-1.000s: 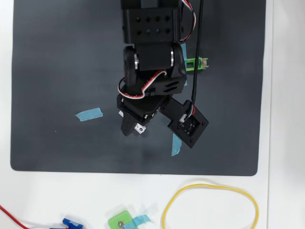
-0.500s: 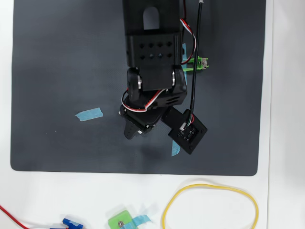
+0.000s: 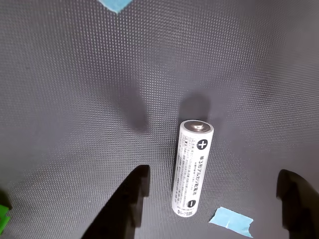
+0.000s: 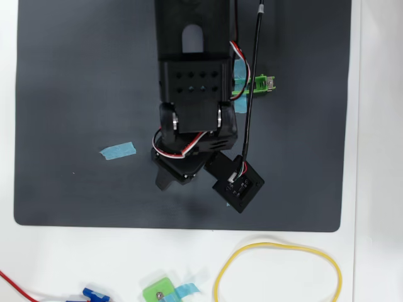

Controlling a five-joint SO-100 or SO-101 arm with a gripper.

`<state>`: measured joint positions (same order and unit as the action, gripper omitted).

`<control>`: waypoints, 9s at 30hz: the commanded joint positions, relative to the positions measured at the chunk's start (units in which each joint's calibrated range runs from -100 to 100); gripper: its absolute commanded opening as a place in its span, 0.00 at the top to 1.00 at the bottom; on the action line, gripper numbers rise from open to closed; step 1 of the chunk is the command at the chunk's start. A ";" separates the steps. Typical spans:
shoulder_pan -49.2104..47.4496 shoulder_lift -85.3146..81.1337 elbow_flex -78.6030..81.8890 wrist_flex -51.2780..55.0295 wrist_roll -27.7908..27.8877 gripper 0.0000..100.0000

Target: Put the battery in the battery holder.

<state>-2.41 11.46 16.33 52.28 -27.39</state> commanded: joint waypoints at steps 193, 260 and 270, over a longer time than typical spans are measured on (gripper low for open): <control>-33.03 -17.47 18.20 11.18 12.00 1.00; -34.38 -8.52 14.77 11.18 17.84 1.00; -34.69 -17.73 20.32 11.18 18.99 1.00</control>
<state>-36.89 1.36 34.21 63.22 -8.37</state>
